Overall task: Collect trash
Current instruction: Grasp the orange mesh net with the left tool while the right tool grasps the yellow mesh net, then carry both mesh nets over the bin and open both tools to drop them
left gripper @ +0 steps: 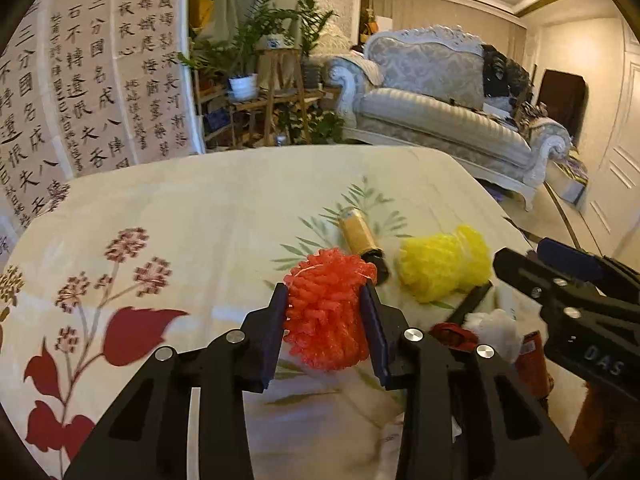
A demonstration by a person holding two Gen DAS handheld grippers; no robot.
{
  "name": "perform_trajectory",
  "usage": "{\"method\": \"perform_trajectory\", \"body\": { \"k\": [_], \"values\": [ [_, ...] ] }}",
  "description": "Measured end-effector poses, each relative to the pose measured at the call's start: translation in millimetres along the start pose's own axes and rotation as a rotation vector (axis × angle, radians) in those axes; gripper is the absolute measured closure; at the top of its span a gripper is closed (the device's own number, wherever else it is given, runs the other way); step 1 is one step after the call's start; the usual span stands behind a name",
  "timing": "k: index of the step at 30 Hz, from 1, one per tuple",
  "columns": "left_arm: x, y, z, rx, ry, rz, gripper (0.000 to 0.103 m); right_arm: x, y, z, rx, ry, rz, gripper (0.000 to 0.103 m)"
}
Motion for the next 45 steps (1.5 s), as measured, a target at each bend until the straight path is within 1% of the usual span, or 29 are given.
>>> {"method": "perform_trajectory", "body": {
  "k": [1,8,11,14,16,18,19,22,23,24,29,32,36,42,45],
  "values": [
    [0.7,1.3,-3.2,0.003,0.004,0.002,0.066,1.0,-2.2,-2.1,0.004,0.004,-0.002,0.036],
    [2.6,3.2,-37.6,0.090,0.018,0.019,0.066,11.1,-33.5,-23.7,0.000,0.051,-0.062,0.036],
    [1.0,-0.5,-50.4,0.102,0.037,0.005,0.066,9.5,-45.1,-28.8,-0.009,0.061,-0.101,0.036],
    [1.0,-2.5,-55.4,0.104,0.046,0.006,0.066,7.8,-52.6,-32.0,-0.011,0.069,-0.133,0.036],
    [-0.1,-2.8,-55.8,0.101,0.046,0.006,0.066,7.4,-52.9,-31.3,-0.022,0.077,-0.139,0.039],
    [-0.8,-1.8,-55.3,0.101,0.043,0.007,0.066,7.2,-53.6,-32.6,-0.025,0.086,-0.142,0.048],
    [-1.4,-1.6,-54.7,0.103,0.040,0.009,0.066,7.1,-52.4,-33.4,-0.027,0.096,-0.139,0.050],
    [-1.2,0.6,-48.6,0.101,0.035,0.013,0.066,7.7,-45.5,-33.2,-0.025,0.103,-0.124,0.057],
    [-0.4,2.4,-47.6,0.099,0.035,0.018,0.066,7.8,-43.4,-33.2,-0.023,0.102,-0.117,0.064],
    [0.0,4.0,-46.4,0.099,0.035,0.021,0.066,8.1,-39.8,-32.3,-0.021,0.100,-0.109,0.065],
    [1.8,15.0,-37.7,0.087,0.032,0.042,0.066,10.5,-19.6,-26.6,-0.014,0.081,-0.067,0.066],
    [0.6,21.3,-34.0,0.078,0.037,0.044,0.066,8.9,-8.8,-23.5,-0.020,0.083,-0.050,0.067],
    [0.0,35.8,-24.5,0.075,0.025,0.069,0.066,6.8,11.3,-15.1,-0.030,0.067,-0.018,0.067],
    [-2.6,53.5,3.2,0.032,0.004,0.100,0.066,-6.5,50.2,13.5,-0.092,0.035,0.029,0.067],
    [-7.3,59.8,25.5,-0.004,-0.021,0.108,0.066,-17.1,69.1,32.9,-0.137,0.014,0.042,0.067]
  ]
}}
Point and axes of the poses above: each gripper's, at about its wrist camera, not at the fingertips, and y roughly against the way its jaws point, z to its right, x to its top, the point moved 6 cm from there along -y, roughly the way its jaws point, and after that the axes turned 6 degrees about y, right-handed, at the moved point
